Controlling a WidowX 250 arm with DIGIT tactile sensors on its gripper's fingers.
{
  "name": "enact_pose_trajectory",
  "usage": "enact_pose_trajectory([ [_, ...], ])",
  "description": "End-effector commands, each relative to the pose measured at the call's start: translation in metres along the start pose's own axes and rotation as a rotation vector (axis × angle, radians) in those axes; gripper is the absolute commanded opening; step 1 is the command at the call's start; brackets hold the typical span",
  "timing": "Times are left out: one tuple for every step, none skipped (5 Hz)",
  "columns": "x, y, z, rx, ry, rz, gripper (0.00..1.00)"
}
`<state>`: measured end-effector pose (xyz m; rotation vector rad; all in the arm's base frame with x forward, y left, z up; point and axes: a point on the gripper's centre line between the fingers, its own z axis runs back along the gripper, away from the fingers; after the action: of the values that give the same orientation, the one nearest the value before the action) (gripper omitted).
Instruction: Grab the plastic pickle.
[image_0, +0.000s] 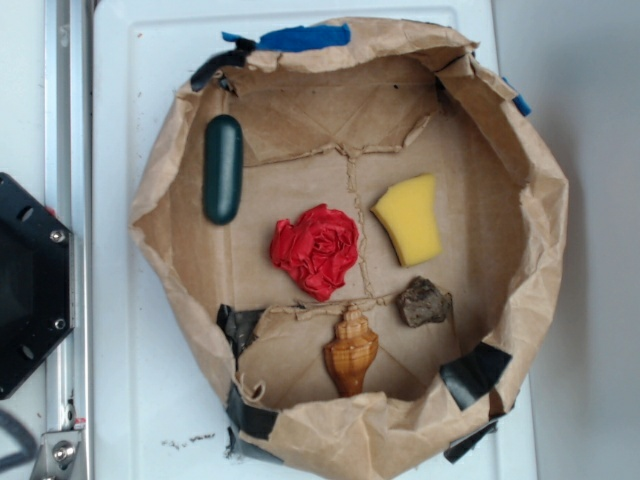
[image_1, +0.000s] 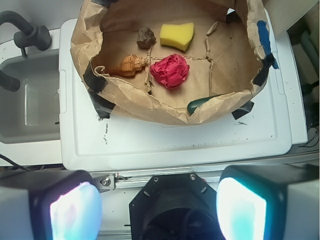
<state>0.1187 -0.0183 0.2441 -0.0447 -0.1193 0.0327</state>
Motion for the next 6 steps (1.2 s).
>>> enact_pose_trajectory([
  [0.000, 0.000, 0.000, 0.000, 0.000, 0.000, 1.00],
  [0.023, -0.004, -0.008, -0.003, -0.011, 0.007, 1.00],
  [0.040, 0.002, -0.010, -0.004, -0.043, 0.002, 1.00],
  [0.046, 0.013, -0.017, -0.022, -0.030, 0.014, 1.00],
  [0.062, 0.036, -0.027, -0.064, -0.015, 0.063, 1.00],
  [0.113, 0.037, -0.037, -0.080, 0.000, -0.010, 1.00],
])
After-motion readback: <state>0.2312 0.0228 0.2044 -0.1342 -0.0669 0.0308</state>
